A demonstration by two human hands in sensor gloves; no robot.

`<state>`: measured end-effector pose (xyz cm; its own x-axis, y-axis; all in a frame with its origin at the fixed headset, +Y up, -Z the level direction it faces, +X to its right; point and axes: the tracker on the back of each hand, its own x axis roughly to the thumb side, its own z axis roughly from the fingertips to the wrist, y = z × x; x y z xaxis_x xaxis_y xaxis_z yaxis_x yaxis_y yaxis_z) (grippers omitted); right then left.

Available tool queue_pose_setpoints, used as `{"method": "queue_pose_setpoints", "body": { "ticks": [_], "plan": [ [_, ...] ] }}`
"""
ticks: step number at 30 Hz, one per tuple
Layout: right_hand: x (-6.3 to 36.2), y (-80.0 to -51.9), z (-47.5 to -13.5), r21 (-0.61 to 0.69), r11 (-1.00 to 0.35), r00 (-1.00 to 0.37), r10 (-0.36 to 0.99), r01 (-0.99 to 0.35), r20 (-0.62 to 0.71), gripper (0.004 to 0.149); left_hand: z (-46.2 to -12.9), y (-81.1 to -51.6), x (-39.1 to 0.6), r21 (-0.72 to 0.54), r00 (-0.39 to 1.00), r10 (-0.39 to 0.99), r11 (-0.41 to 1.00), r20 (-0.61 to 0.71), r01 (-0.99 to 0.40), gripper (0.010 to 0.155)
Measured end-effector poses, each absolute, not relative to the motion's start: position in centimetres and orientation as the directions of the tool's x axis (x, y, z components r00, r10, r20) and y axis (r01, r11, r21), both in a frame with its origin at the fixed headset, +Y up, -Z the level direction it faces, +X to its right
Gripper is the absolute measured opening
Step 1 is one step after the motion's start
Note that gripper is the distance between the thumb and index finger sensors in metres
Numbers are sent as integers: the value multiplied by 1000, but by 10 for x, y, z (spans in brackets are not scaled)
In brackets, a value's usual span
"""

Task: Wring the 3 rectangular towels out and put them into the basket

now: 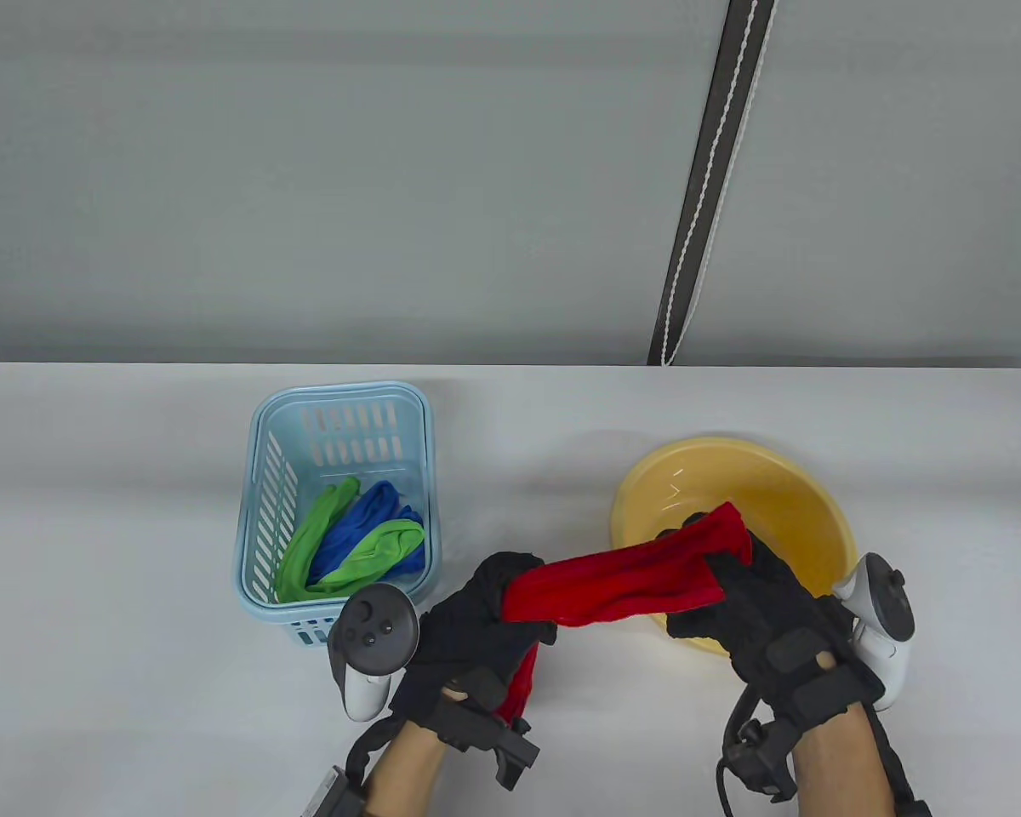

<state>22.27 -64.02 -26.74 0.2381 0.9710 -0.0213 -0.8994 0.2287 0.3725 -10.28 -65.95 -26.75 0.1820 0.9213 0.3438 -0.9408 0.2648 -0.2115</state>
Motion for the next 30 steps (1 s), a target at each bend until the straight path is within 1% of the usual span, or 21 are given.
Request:
{"method": "queue_pose_setpoints", "body": {
  "ticks": [3,6,7,8,10,12,13,14,15,16,17,18,19,21,22,23,24,25,26,27,30],
  "plan": [
    [236,-655,-268,273,165,159,986,-948,-43,52,-265,-658,-109,-161,206,916,274,345,-948,47],
    [251,-657,-269,144,6,5,1000,-990,-7,55,-263,-655,-115,-124,238,911,293,336,-948,48],
    [254,-653,-270,109,-66,-64,998,-992,20,57,-262,-654,-116,-93,281,897,329,342,-940,48],
    [253,-648,-271,112,-147,-141,988,-983,58,61,-261,-653,-116,-72,336,872,384,356,-920,49],
    [243,-640,-273,167,-272,-252,959,-948,129,73,-260,-652,-114,-44,419,834,463,360,-885,49],
    [217,-634,-275,273,-439,-382,893,-856,239,85,-258,-651,-109,-9,504,777,548,377,-837,49],
    [209,-633,-276,298,-479,-412,873,-826,261,90,-257,-650,-107,0,543,749,587,380,-809,49],
    [188,-632,-277,356,-579,-495,814,-734,304,98,-256,-650,-105,9,567,727,611,387,-791,49],
    [171,-635,-278,408,-636,-540,772,-655,336,103,-255,-649,-102,16,585,707,632,396,-775,49],
    [159,-638,-279,439,-656,-554,755,-614,351,107,-254,-649,-101,10,589,703,639,398,-769,49],
    [144,-645,-279,454,-676,-566,736,-581,371,109,-254,-650,-100,-9,570,720,624,397,-781,49],
    [137,-649,-279,438,-689,-572,724,-577,386,109,-255,-651,-100,-23,551,737,607,392,-794,49],
    [127,-657,-280,388,-706,-571,708,-592,416,107,-256,-653,-101,-58,505,776,564,378,-824,49],
    [117,-672,-281,330,-693,-544,714,-641,440,92,-260,-656,-104,-105,432,834,492,343,-864,49],
    [116,-680,-283,290,-660,-519,736,-693,434,78,-262,-659,-106,-133,386,864,446,324,-885,50],
    [116,-688,-284,271,-610,-487,774,-744,405,69,-265,-662,-109,-172,322,900,381,294,-908,50],
    [117,-691,-287,288,-585,-462,794,-758,395,62,-267,-665,-112,-196,271,927,325,259,-925,51],
    [120,-692,-290,318,-550,-431,821,-772,374,56,-270,-669,-115,-243,180,955,238,238,-940,51],
    [123,-693,-291,325,-527,-408,835,-785,368,53,-273,-671,-117,-290,101,969,166,226,-943,52],
    [126,-693,-292,324,-488,-375,857,-811,354,51,-275,-675,-119,-337,10,983,73,185,-939,54],
    [127,-698,-294,410,-406,-284,902,-817,325,50,-278,-680,-120,-408,-142,978,-68,154,-911,59]
  ]
}}
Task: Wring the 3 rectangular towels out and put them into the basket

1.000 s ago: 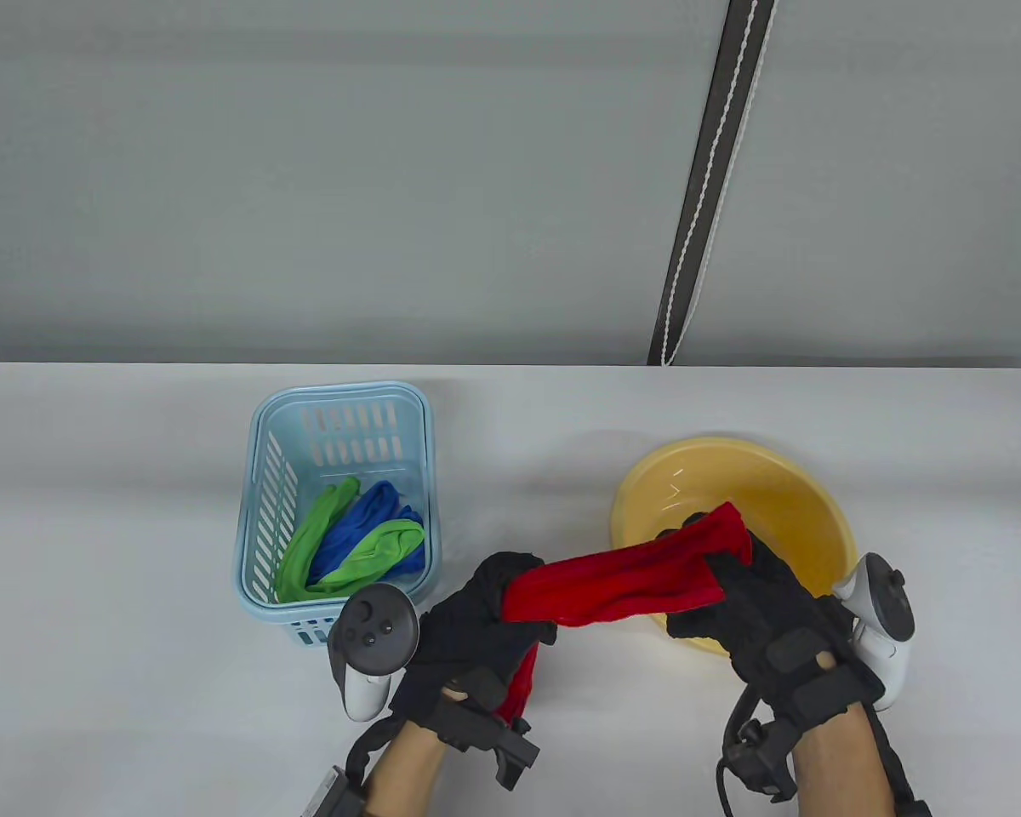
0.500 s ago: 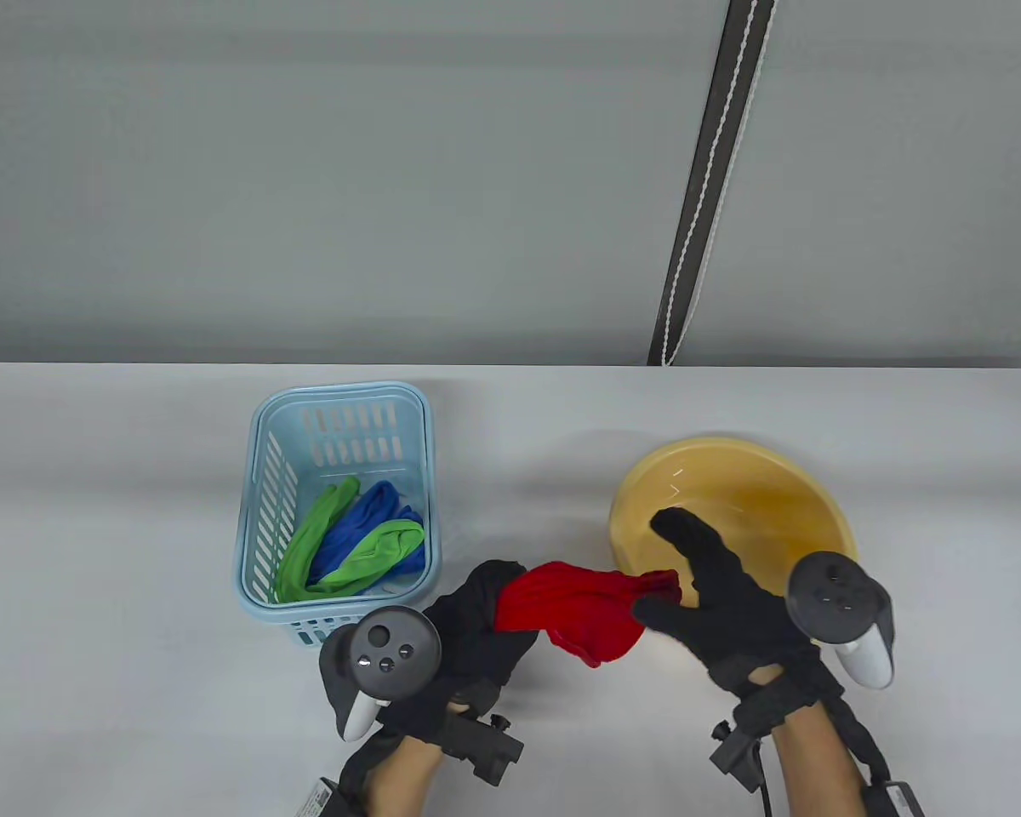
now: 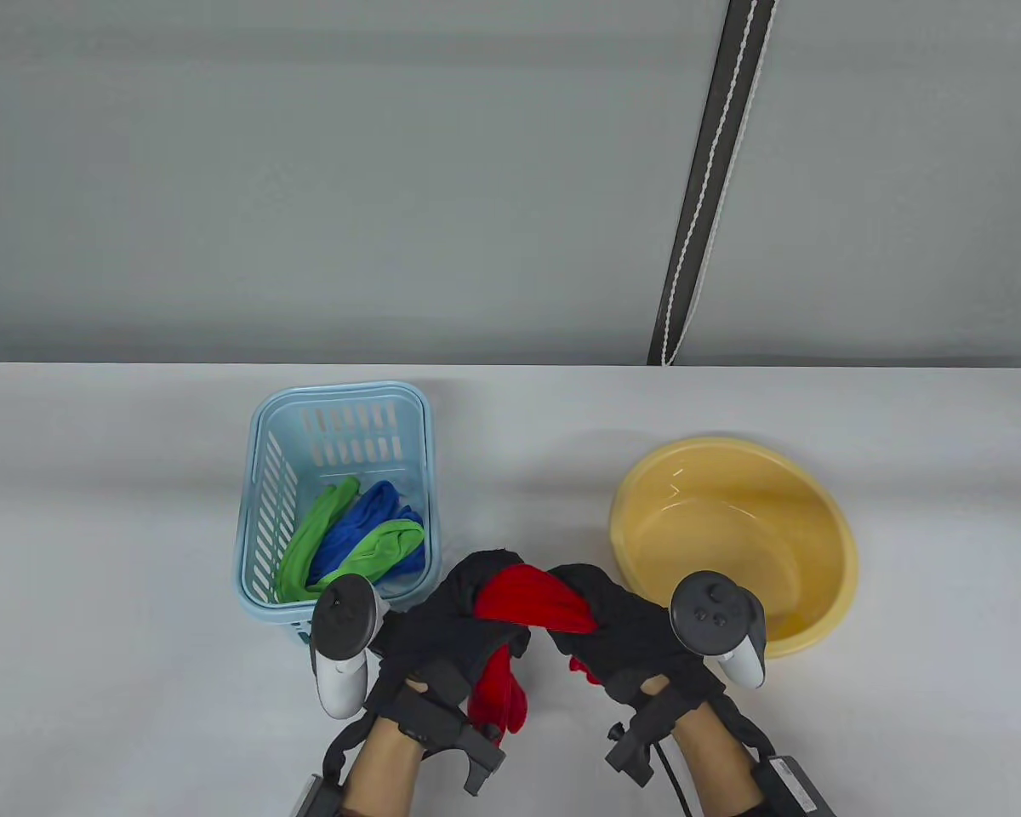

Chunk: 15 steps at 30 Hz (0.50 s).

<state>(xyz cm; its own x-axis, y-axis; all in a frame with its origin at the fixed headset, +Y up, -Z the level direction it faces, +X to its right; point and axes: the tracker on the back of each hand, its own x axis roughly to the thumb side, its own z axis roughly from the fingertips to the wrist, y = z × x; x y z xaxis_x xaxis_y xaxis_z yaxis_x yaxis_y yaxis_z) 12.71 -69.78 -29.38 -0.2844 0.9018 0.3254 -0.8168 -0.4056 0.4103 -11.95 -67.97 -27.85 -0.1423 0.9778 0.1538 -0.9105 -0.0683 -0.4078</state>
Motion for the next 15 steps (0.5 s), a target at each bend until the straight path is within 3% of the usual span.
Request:
{"method": "queue_pose_setpoints", "body": {
  "ticks": [5,10,12,15],
  "plan": [
    [117,-709,-293,524,-257,-153,960,-812,233,61,-278,-686,-121,-457,-438,898,-370,48,-808,67],
    [94,-719,-286,670,-78,-69,997,-739,40,93,-274,-692,-119,-373,-477,873,-411,103,-832,65],
    [87,-718,-281,726,-104,-124,992,-679,27,103,-272,-693,-115,-341,-459,880,-397,124,-852,63],
    [82,-711,-278,717,-235,-251,964,-657,87,106,-268,-693,-111,-288,-444,877,-383,183,-877,61]
  ]
}}
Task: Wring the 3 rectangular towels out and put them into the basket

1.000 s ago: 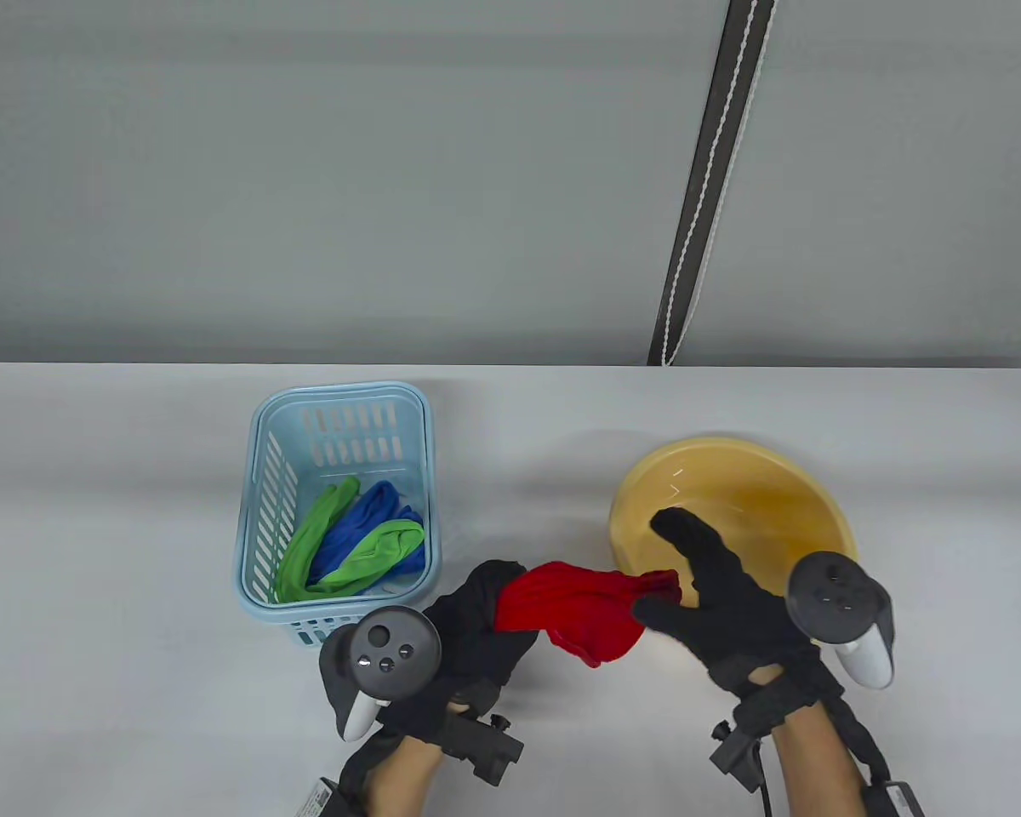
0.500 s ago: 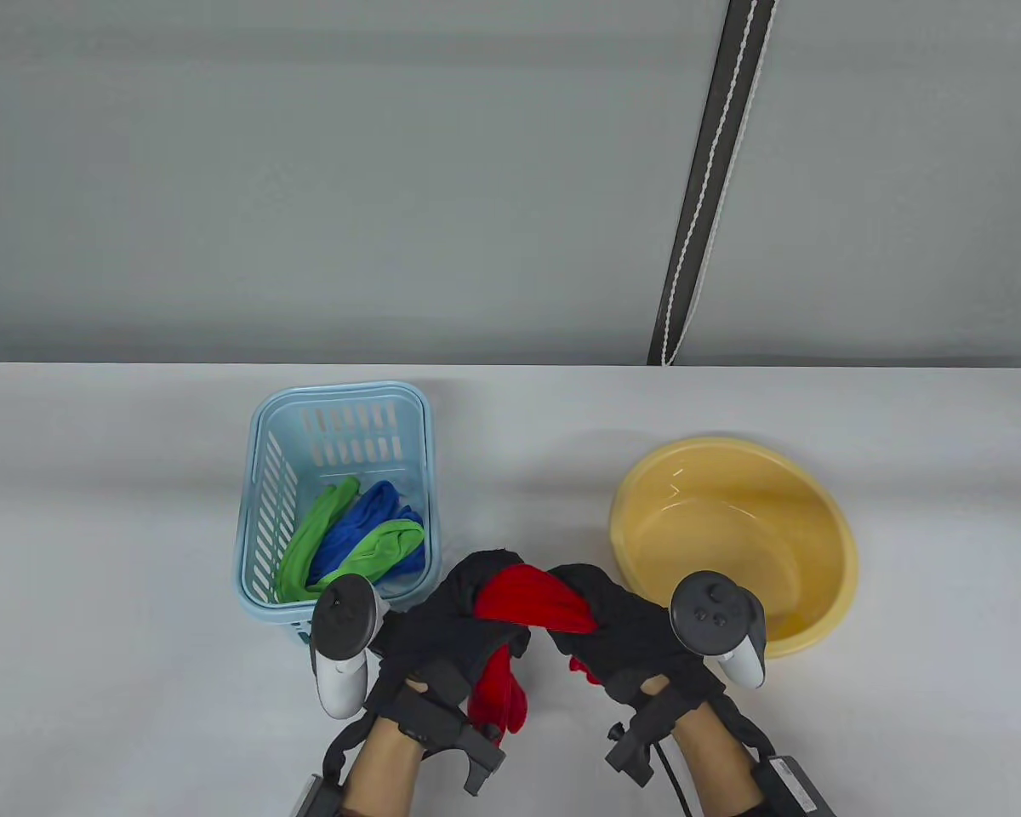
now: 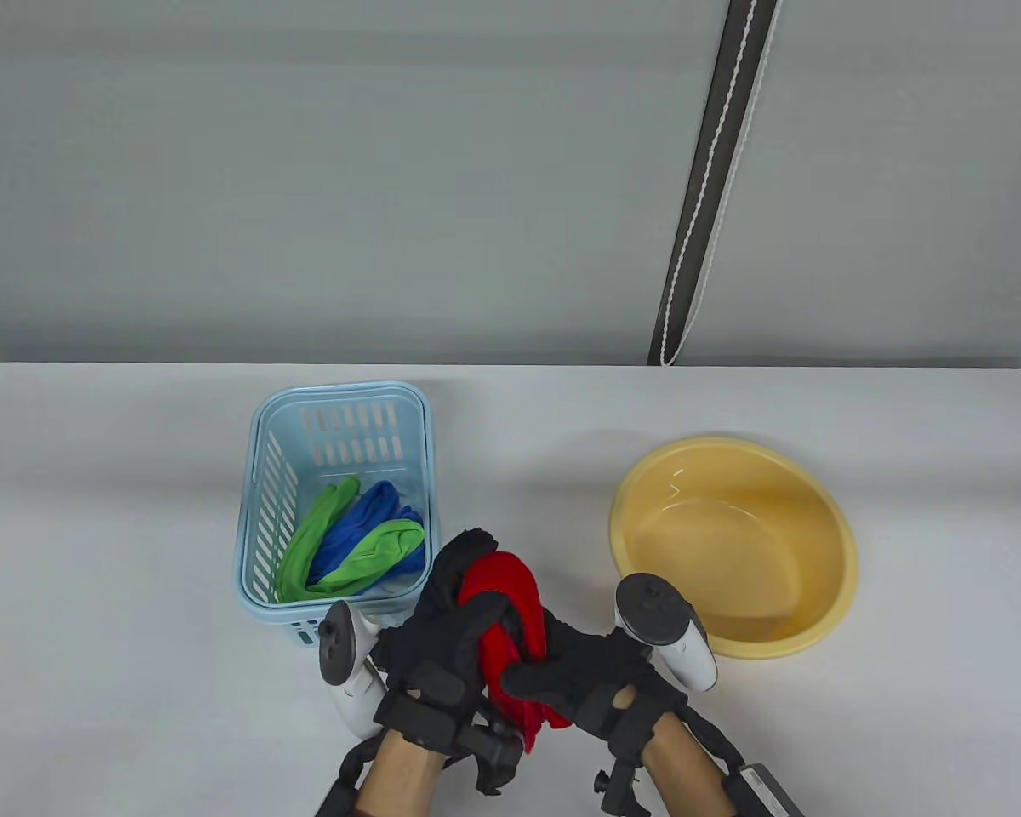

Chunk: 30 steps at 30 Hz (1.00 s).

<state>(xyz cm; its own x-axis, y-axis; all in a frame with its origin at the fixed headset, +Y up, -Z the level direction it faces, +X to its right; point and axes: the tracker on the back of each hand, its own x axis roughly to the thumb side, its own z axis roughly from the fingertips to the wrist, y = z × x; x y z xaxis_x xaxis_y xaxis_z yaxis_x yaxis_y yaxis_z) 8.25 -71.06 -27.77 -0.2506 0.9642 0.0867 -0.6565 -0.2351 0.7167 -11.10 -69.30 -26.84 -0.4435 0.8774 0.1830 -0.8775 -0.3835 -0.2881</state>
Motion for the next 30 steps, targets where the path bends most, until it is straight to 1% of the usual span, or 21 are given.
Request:
{"method": "queue_pose_setpoints", "body": {
  "ticks": [2,4,6,9,11,14,16,18,19,21,22,24,25,26,28,30],
  "plan": [
    [80,-707,-275,687,-273,-292,952,-673,92,98,-267,-692,-109,-288,-442,876,-379,195,-879,60],
    [81,-707,-275,671,-259,-277,957,-694,84,88,-268,-691,-110,-293,-430,878,-363,209,-885,60],
    [82,-707,-275,657,-266,-274,957,-705,94,77,-269,-690,-109,-330,-445,870,-364,212,-871,60],
    [86,-706,-276,630,-282,-276,955,-724,111,58,-269,-687,-107,-342,-409,880,-317,243,-885,60],
    [90,-706,-276,615,-297,-287,951,-731,118,54,-268,-686,-106,-354,-394,885,-296,246,-887,61],
    [96,-704,-273,583,-349,-315,935,-734,164,49,-268,-683,-106,-365,-394,887,-293,242,-884,61],
    [102,-704,-273,562,-355,-308,934,-747,180,46,-268,-680,-108,-357,-347,903,-246,253,-901,62],
    [109,-701,-273,488,-409,-345,913,-772,219,40,-269,-677,-108,-371,-279,916,-161,288,-914,63],
    [111,-701,-272,459,-430,-364,903,-777,229,40,-269,-675,-108,-364,-251,920,-132,302,-922,63],
    [114,-701,-271,400,-460,-393,887,-792,243,47,-268,-673,-111,-324,-164,927,-49,337,-945,62],
    [115,-701,-271,395,-484,-416,874,-781,251,50,-267,-671,-112,-300,-103,931,8,351,-954,63],
    [117,-700,-270,330,-580,-507,814,-745,285,53,-267,-668,-116,-240,36,913,145,407,-960,63],
    [119,-700,-271,299,-638,-563,769,-709,304,53,-265,-666,-117,-192,157,879,267,450,-944,63],
    [121,-700,-271,257,-682,-607,729,-685,316,54,-263,-664,-117,-149,242,838,354,488,-923,64],
    [125,-699,-272,213,-721,-655,690,-659,309,54,-259,-659,-115,-60,397,738,507,546,-860,66],
    [129,-697,-274,173,-759,-705,649,-628,288,52,-253,-656,-108,60,562,569,669,600,-741,68]
  ]
}}
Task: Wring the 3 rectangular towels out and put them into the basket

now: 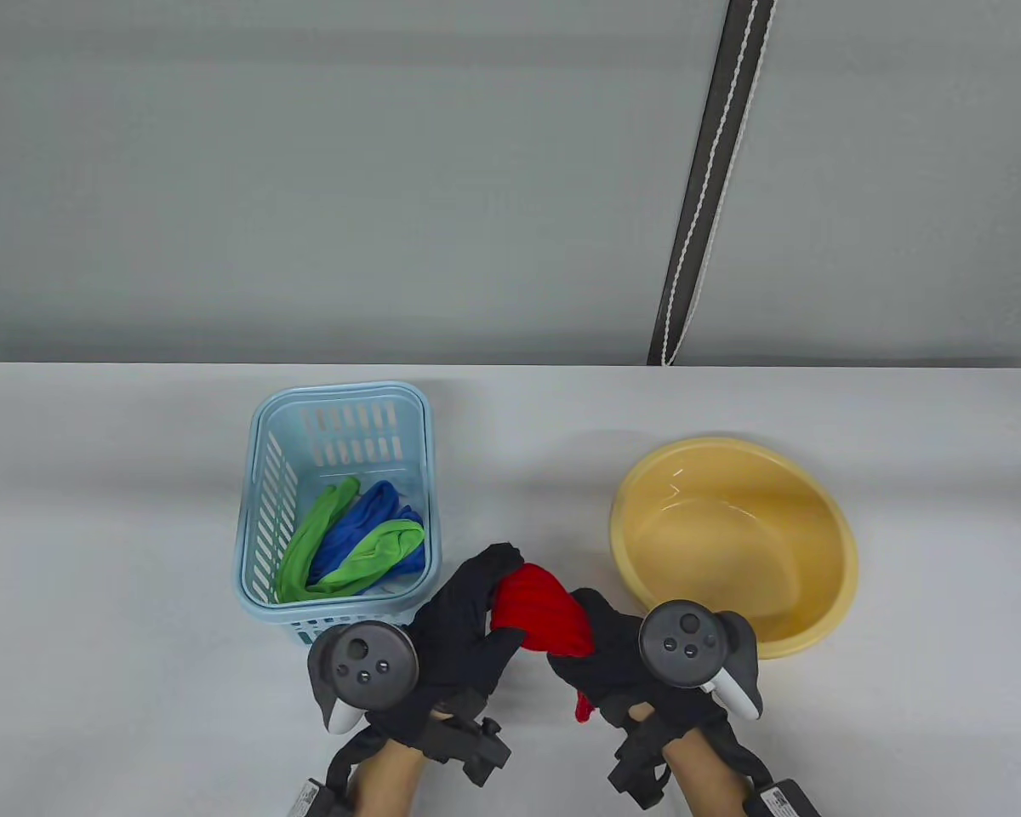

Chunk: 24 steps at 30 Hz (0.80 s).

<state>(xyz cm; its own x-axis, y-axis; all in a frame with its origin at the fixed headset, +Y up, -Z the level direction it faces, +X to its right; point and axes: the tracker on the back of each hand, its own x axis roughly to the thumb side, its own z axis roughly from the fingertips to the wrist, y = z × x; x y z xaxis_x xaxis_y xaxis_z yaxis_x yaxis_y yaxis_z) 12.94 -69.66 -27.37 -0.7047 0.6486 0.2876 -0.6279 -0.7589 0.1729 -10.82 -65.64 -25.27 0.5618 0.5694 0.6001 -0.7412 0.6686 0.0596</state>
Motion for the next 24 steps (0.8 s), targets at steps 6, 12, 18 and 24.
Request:
{"method": "queue_pose_setpoints", "body": {
  "ticks": [6,12,18,24],
  "plan": [
    [142,-699,-281,248,-771,-752,632,-587,185,48,-236,-655,-83,343,744,31,874,668,-345,80],
    [144,-707,-287,493,-654,-703,703,-574,113,48,-221,-666,-47,424,641,-329,906,694,6,102],
    [137,-719,-290,739,-333,-488,873,-585,6,49,-216,-678,-29,507,549,-497,849,672,147,112],
    [133,-727,-290,810,-115,-314,945,-574,-88,48,-221,-677,-30,537,572,-477,840,667,74,105]
  ]
}}
